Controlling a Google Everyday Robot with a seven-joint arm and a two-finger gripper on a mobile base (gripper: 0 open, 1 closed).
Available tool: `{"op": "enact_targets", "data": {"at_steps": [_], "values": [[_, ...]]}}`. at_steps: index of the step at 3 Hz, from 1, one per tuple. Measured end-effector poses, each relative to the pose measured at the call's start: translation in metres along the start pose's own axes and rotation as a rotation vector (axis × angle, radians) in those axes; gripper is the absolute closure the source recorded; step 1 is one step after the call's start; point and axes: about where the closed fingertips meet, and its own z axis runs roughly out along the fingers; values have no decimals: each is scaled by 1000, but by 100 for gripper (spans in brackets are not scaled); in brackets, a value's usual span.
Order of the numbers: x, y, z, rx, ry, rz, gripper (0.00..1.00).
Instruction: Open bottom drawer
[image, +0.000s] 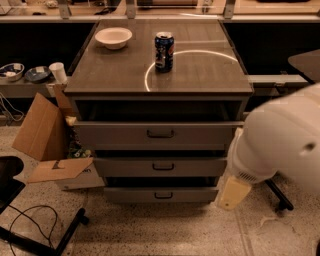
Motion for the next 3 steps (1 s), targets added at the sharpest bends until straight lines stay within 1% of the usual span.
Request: {"op": "enact_targets", "data": {"at_steps": [1, 2, 3], "values": [[15, 34, 78, -34, 70, 6, 0], [27, 36, 84, -23, 99, 42, 0], [26, 36, 84, -24, 97, 43, 0]]}}
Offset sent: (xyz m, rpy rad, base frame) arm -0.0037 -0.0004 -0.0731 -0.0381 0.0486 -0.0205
